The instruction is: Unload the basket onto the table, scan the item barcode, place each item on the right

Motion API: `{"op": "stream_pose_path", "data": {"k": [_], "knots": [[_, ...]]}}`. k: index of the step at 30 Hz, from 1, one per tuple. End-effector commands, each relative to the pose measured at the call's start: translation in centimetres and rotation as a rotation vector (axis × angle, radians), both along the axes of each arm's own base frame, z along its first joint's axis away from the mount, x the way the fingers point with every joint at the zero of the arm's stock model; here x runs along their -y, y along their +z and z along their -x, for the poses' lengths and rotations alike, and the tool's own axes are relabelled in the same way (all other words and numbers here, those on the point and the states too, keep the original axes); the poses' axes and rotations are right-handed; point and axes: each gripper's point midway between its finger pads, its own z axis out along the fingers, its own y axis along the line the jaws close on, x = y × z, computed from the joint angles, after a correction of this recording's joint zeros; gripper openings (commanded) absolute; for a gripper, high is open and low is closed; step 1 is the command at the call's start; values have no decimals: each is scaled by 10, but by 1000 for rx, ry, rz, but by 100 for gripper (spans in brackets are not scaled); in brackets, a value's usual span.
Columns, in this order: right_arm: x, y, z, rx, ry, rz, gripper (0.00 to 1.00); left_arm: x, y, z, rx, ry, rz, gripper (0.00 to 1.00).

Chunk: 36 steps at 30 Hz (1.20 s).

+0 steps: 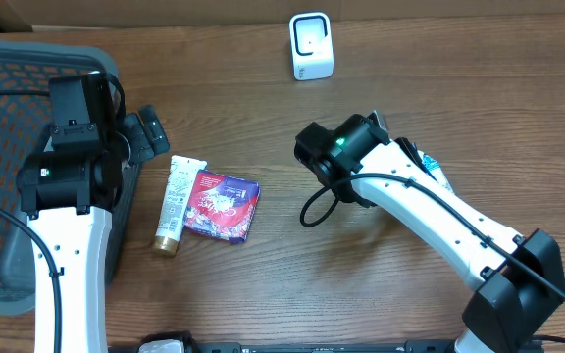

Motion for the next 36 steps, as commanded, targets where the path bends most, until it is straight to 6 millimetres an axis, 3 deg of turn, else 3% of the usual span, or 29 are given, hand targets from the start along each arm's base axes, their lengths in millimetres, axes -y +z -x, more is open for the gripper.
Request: {"op": "stream_pose_path", "data": {"k": [1, 3, 6, 10, 14, 22, 25, 28, 30, 36], "knots": [[-5, -7, 8, -17, 0, -15, 22, 2, 7, 0, 21, 0, 13, 100], [-12, -8, 12, -28, 13, -26, 37, 2, 7, 0, 21, 0, 13, 100], [-28, -13, 23, -59, 49, -56, 42, 2, 7, 0, 21, 0, 13, 100], [-59, -24, 47, -94, 77, -136, 41, 2, 7, 0, 21, 0, 13, 100], [-79, -35, 59, -87, 26, -243, 63, 2, 7, 0, 21, 0, 13, 100], [-40, -60, 47, -117, 4, -131, 83, 2, 7, 0, 21, 0, 13, 100], [-25, -81, 43, -131, 28, -75, 91, 2, 7, 0, 21, 0, 13, 100], [-23, -92, 38, -124, 42, -81, 93, 2, 7, 0, 21, 0, 13, 100], [-22, -96, 29, -119, 79, -70, 100, 2, 7, 0, 21, 0, 13, 100], [-5, -106, 9, -139, 70, -69, 100, 2, 7, 0, 21, 0, 13, 100]]}}
